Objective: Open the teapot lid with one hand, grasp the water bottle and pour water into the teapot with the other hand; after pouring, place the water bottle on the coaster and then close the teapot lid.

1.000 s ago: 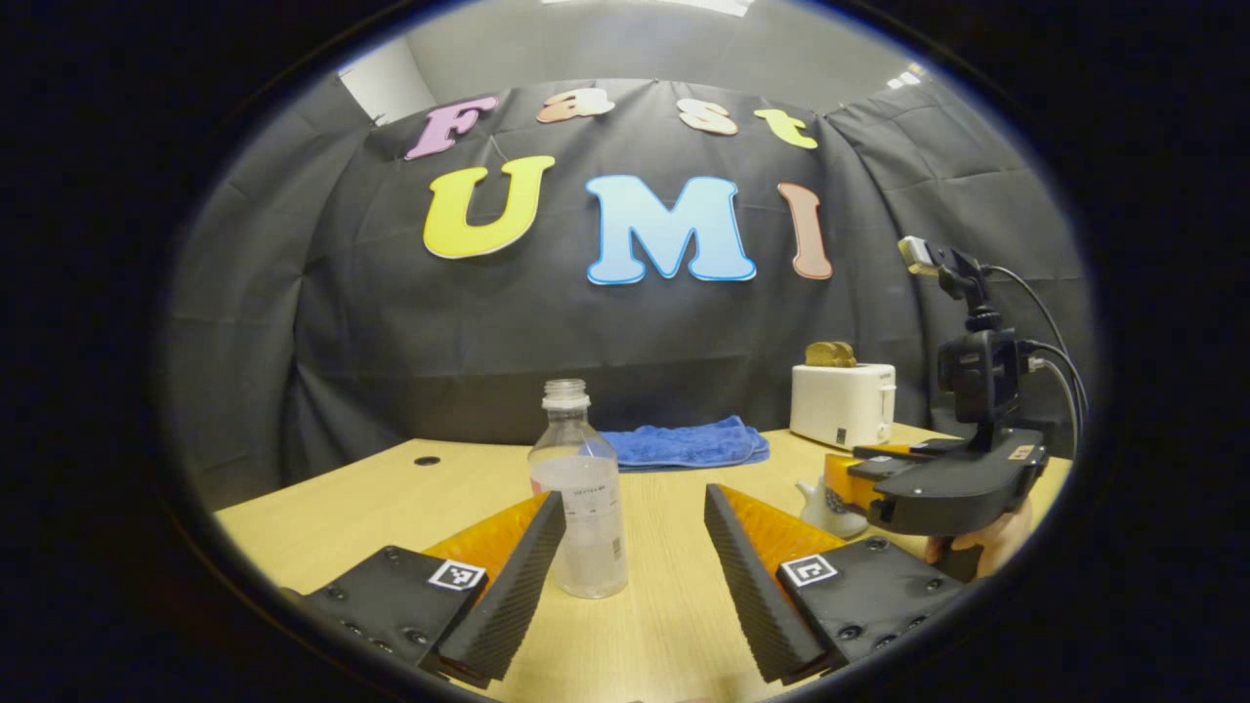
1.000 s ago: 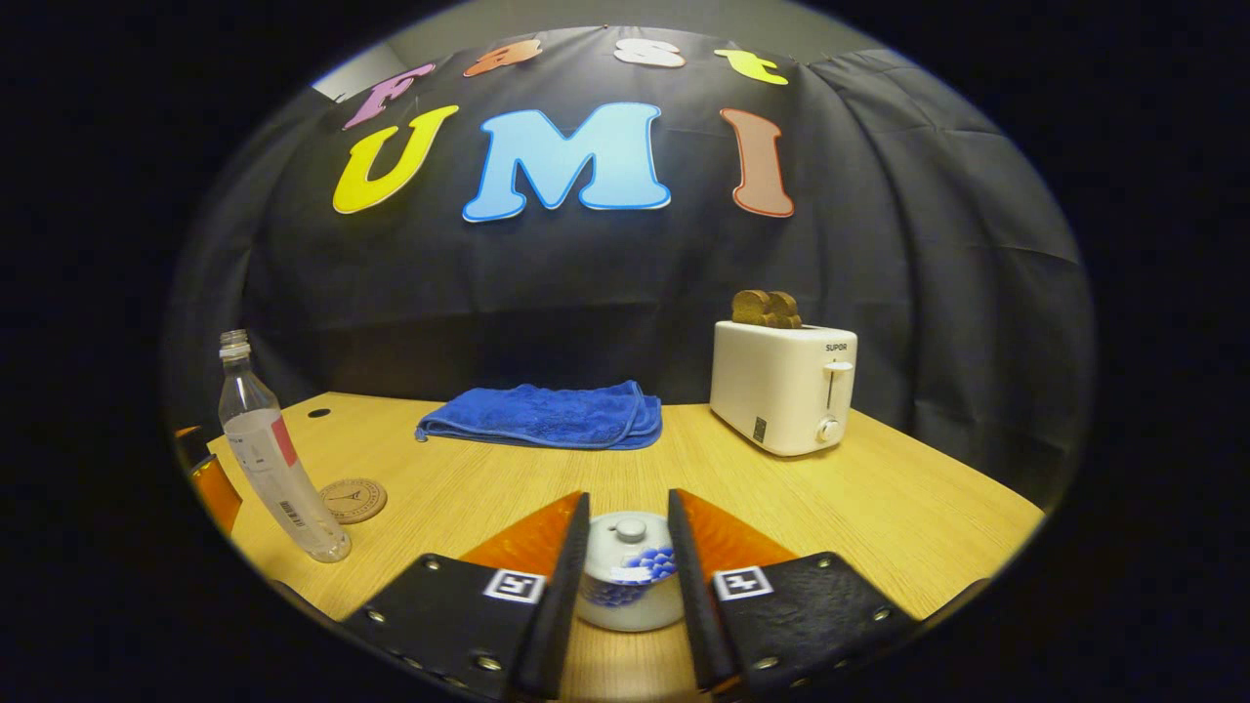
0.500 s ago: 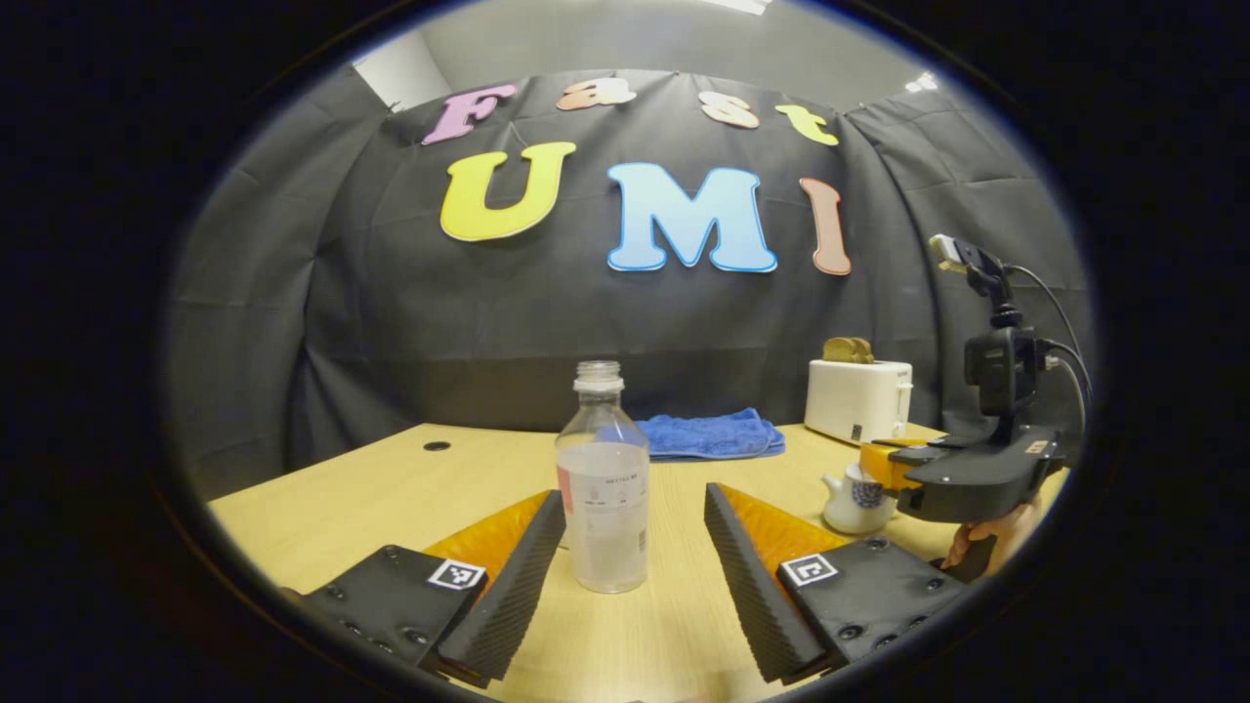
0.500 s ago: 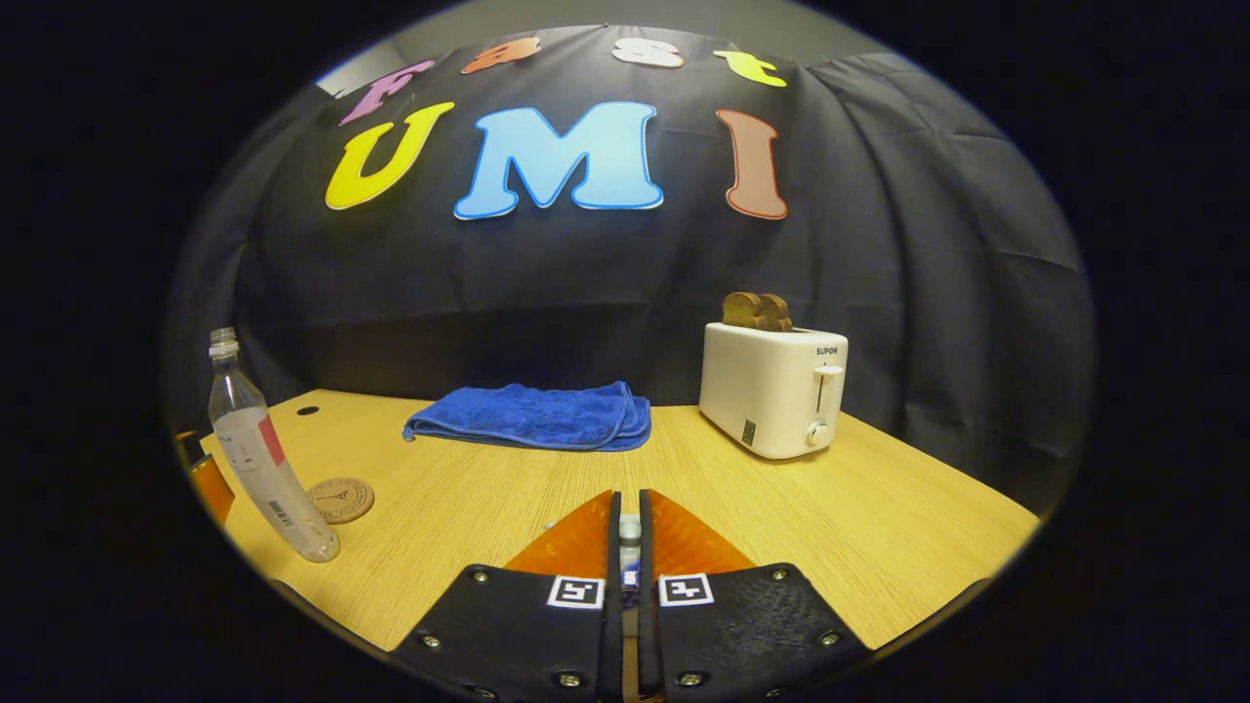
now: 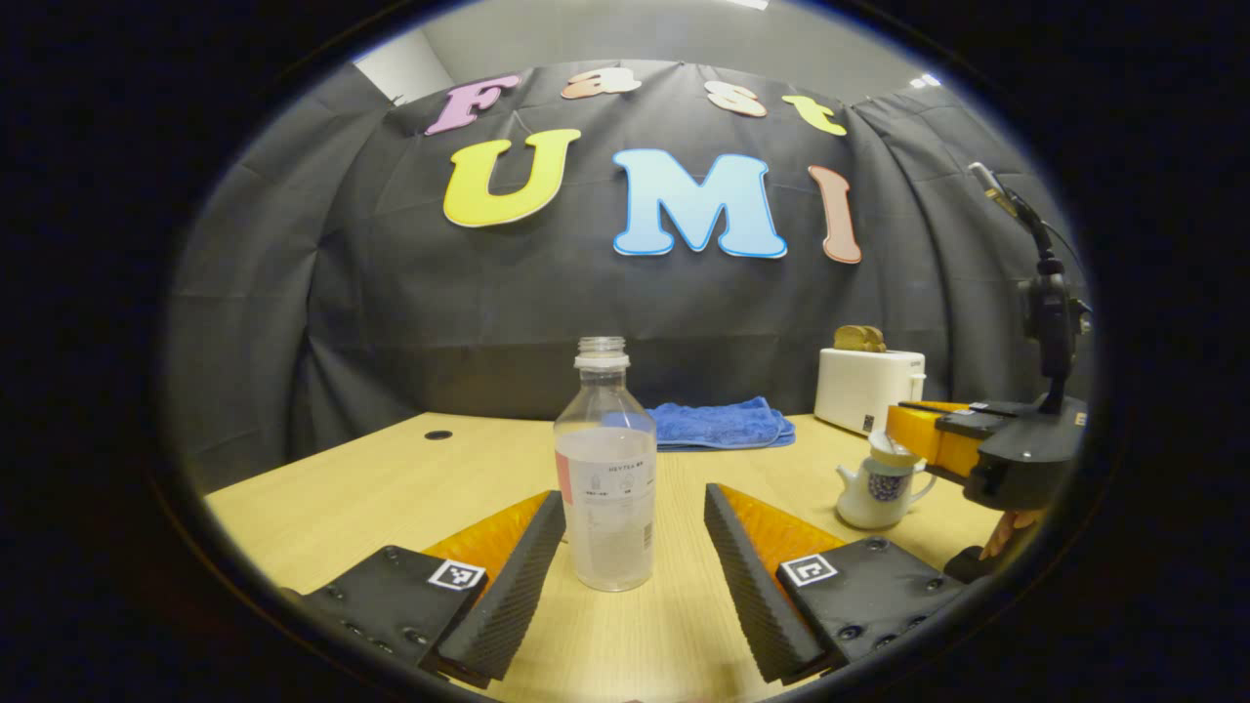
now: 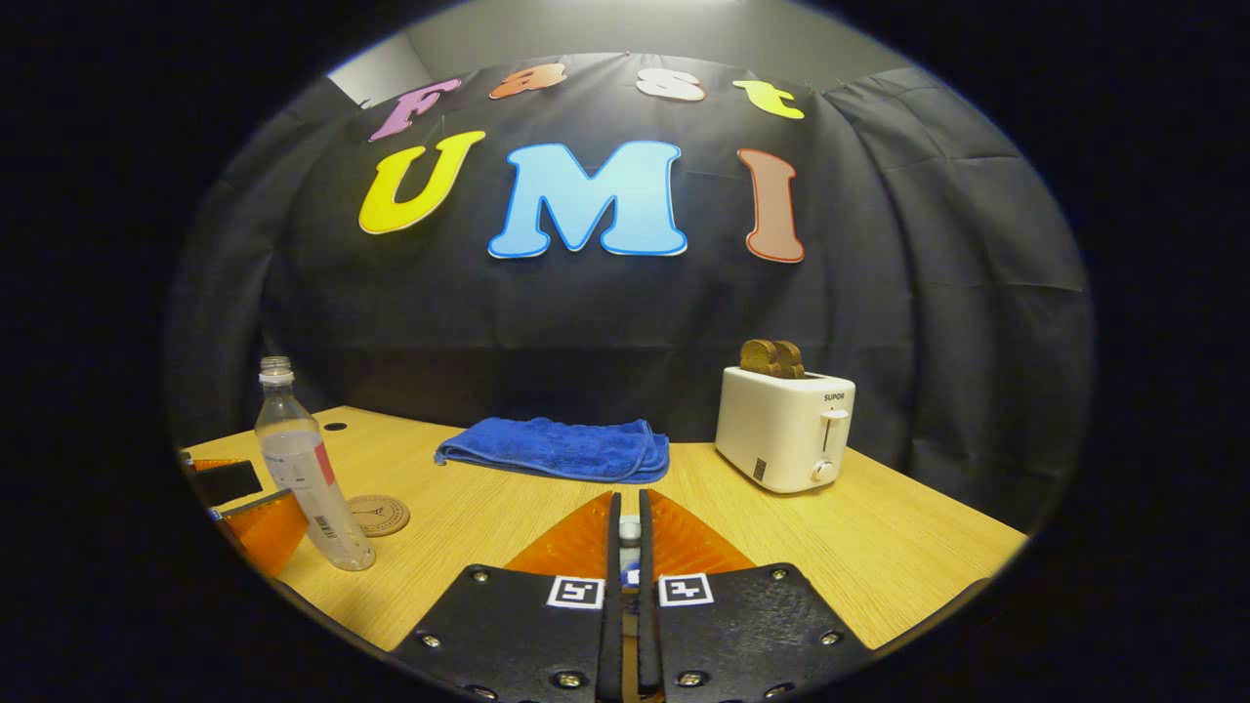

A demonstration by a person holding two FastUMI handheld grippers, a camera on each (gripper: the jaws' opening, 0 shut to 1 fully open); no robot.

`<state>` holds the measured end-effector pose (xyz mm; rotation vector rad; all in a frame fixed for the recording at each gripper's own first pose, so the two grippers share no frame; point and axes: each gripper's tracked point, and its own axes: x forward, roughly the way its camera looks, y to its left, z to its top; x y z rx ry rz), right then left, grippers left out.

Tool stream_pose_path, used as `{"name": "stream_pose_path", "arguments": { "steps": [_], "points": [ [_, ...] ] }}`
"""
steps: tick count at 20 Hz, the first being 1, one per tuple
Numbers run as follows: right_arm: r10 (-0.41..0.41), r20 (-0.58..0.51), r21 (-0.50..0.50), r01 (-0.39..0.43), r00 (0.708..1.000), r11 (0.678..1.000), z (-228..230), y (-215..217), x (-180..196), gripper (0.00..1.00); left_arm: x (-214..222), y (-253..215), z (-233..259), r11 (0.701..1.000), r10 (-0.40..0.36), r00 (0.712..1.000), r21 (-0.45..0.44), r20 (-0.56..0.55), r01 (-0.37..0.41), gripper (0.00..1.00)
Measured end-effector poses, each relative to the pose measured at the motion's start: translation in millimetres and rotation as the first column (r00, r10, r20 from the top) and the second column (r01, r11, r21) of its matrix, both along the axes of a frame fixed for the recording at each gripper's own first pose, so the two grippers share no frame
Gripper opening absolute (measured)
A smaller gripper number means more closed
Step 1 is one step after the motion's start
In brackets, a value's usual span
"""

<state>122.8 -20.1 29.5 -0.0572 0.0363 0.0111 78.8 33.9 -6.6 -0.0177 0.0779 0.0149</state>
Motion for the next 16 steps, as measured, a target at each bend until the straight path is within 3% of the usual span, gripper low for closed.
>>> {"name": "stream_pose_path", "arguments": {
  "steps": [8,16],
  "points": [
    [0.055,0.007,-0.014,-0.055,0.998,0.998,0,16,-6,0.06,34,13,-11,1.0,0.018,0.999,-0.008,-0.031,-0.018,1.0],
    [0.075,-0.002,-0.007,-0.075,0.997,0.997,0,18,-18,0.06,69,11,-11,0.998,-0.019,1.0,0.061,-0.008,0.019,1.0]
  ]
}}
